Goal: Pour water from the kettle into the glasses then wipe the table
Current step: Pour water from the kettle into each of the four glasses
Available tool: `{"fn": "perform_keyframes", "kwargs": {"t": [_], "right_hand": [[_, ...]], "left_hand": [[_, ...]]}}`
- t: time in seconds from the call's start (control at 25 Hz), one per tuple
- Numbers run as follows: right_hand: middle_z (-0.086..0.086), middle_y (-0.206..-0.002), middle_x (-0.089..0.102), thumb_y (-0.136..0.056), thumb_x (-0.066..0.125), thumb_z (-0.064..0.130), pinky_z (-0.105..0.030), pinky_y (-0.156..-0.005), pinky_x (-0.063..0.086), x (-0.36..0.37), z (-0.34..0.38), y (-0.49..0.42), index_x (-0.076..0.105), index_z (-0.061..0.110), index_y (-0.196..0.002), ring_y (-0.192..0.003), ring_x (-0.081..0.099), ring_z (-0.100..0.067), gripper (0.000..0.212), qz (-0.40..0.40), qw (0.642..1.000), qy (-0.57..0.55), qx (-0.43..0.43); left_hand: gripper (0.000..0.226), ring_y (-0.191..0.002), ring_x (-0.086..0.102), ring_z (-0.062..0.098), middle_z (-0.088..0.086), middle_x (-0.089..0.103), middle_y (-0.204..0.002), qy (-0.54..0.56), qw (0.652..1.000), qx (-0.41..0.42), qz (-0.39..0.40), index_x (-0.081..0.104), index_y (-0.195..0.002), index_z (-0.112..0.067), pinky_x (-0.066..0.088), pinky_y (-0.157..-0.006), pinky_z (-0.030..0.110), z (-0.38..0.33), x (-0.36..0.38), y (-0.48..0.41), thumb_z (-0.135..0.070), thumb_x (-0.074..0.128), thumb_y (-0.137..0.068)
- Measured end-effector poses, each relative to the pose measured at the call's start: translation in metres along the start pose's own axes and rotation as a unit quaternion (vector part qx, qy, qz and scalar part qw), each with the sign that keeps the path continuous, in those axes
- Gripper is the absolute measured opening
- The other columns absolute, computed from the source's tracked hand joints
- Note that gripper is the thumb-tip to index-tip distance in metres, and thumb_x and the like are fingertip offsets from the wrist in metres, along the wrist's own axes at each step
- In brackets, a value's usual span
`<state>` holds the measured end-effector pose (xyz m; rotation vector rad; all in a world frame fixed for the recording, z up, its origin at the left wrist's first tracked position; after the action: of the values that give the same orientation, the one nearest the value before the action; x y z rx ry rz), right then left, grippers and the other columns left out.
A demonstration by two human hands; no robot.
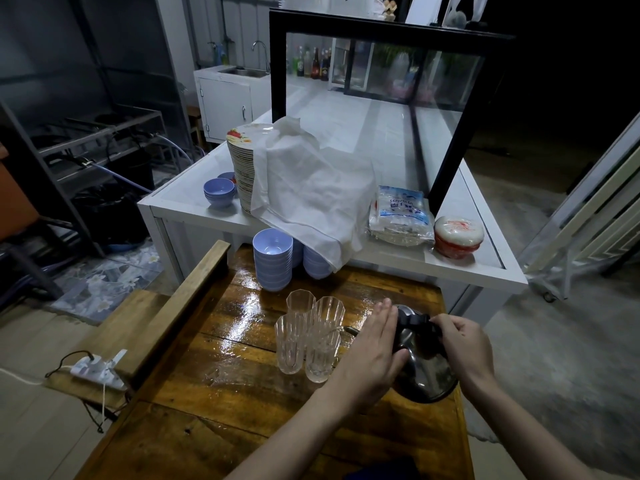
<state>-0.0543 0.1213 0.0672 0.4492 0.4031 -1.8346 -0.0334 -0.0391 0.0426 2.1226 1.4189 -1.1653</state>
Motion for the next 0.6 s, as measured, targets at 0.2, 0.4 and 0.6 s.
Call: {"fn": "perform_keyframes", "kwargs": {"t": [0.2, 0.4, 0.6], "right_hand": [[-0.014, -0.065, 0.063, -0.096, 0.054, 0.021, -0.038, -0.063, 0.045, 0.006, -0.006, 0.011, 0.067, 0.007, -0.067, -0.070, 0.059, -0.031, 0.035, -0.032, 0.993, -0.096, 0.055], [0.000, -0.051, 0.057, -0.093, 0.056, 0.020, -0.035, -0.057, 0.042, 0.018, 0.015, 0.002, 0.064, 0.009, -0.057, -0.060, 0.053, -0.023, 0.038, -0.030, 0.995, -0.088, 0.039], [0.001, -0.052, 0.060, -0.094, 0.057, 0.016, -0.015, -0.043, 0.039, 0.036, 0.053, -0.009, 0.069, 0.009, -0.059, -0.054, 0.053, -0.013, 0.037, 0.009, 0.999, -0.018, -0.044]], "left_hand": [[0.068, -0.149, -0.012, 0.012, 0.005, -0.005, -0.163, -0.026, 0.999, 0.021, -0.016, 0.002, -0.154, -0.011, 0.000, -0.122, 0.032, -0.003, -0.012, -0.004, -0.049, 0.021, -0.100], [0.070, -0.149, -0.009, 0.011, 0.006, -0.002, -0.163, -0.023, 0.997, 0.023, -0.067, 0.006, -0.154, -0.010, 0.001, -0.122, 0.032, 0.006, -0.030, -0.003, -0.051, 0.015, -0.097], [0.069, -0.146, -0.018, 0.003, -0.002, -0.012, -0.162, 0.008, 0.995, -0.018, -0.100, -0.002, -0.154, -0.016, -0.003, -0.120, 0.026, 0.025, -0.041, 0.006, -0.050, 0.019, -0.098]]}}
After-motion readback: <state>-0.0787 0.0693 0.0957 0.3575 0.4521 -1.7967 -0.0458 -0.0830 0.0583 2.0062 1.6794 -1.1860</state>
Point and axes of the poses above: each hand's wrist, its own y-axis away from the middle knuckle, its own x-axis out of the palm, z = x × y, the point moved 6 cm from there along -y, towards the middle knuckle
